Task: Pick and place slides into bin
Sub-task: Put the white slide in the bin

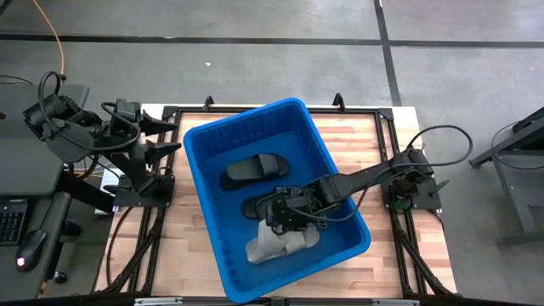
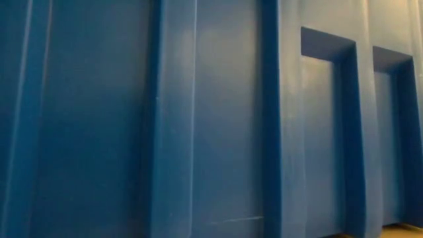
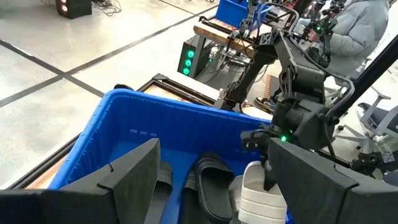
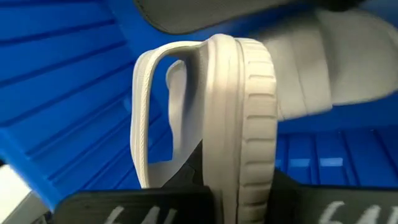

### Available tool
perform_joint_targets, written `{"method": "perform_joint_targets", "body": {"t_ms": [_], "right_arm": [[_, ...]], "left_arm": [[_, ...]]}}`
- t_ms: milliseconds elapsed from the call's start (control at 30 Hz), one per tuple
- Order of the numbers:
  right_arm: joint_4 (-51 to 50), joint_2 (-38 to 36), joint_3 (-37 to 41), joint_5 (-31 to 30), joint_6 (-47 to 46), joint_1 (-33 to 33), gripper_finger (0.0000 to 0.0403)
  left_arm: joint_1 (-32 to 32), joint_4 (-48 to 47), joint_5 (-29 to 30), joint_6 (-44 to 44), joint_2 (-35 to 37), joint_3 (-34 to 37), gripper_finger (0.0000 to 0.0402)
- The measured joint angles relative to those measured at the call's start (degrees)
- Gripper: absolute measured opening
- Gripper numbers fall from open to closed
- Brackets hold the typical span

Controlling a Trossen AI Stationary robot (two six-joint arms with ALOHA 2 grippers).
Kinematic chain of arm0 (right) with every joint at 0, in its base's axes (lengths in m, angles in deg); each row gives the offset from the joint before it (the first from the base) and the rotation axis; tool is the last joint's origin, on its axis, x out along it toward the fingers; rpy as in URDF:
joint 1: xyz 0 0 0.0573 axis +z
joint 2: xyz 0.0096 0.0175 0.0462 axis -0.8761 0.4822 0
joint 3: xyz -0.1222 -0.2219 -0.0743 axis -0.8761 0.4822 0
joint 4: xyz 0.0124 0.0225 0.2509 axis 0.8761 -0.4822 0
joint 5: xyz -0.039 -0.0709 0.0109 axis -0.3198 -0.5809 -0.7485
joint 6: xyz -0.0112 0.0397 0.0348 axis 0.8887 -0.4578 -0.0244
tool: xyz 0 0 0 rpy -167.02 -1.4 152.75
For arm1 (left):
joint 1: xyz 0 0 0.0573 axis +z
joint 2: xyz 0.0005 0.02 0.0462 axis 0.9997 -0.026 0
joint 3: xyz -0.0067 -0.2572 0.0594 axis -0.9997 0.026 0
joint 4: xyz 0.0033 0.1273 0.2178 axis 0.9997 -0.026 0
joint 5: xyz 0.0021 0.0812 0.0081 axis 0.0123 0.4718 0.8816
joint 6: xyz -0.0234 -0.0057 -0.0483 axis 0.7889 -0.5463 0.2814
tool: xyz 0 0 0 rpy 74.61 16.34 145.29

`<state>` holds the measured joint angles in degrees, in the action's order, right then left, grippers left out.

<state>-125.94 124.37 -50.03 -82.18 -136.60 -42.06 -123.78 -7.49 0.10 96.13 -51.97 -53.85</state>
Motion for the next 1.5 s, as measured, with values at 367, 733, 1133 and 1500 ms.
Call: {"method": "perform_joint_targets", "body": {"t_ms": [367,733,1133,1500], "right_arm": [[0.24,2.23,-0.11,0.94,0.60,0.00,0.0003],[-5.15,2.37,-0.02,3.81,0.50,-0.13,0.0033],[-5.72,2.79,0.02,5.78,4.60,-0.11,0.0120],[-6.77,9.53,-0.05,10.30,11.30,-0.35,0.0279]], "left_arm": [[0.00,-0.02,-0.02,-0.54,0.00,0.02,0.0289],[0.00,0.00,0.01,-1.08,0.00,0.02,0.0289],[0.00,0.02,0.04,-2.54,0.00,0.02,0.0289],[0.00,0.12,1.07,-3.13,0.00,0.02,0.0289]]}}
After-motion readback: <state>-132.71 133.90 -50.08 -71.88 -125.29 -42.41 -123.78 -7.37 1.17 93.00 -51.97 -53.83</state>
